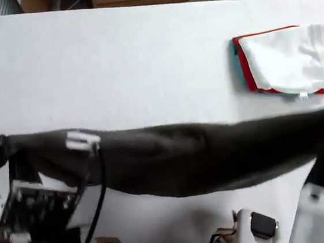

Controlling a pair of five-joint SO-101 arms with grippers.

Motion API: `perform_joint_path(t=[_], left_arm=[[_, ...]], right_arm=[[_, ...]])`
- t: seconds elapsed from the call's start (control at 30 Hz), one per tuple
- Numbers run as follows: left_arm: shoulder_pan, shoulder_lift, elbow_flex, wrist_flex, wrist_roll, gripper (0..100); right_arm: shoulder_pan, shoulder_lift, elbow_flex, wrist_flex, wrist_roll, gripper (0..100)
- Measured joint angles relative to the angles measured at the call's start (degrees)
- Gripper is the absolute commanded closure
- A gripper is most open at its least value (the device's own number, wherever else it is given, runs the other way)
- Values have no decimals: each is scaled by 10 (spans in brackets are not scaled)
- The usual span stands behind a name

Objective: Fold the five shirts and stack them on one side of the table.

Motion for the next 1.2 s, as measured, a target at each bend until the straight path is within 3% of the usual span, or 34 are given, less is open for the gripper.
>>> perform_joint_path(t=[0.33, 0.6, 0.83, 1.2], left_arm=[[0, -20, 6, 0, 0, 973], [0, -22, 116, -14, 0, 973], [0, -22, 105, -15, 10, 973], [-1, -23, 21, 3, 15, 974]], right_arm=[[0, -54, 123, 0, 0, 979], [0, -53, 210, -28, 0, 979], [0, -60, 232, -46, 0, 979], [0, -189, 231, -47, 21, 979]])
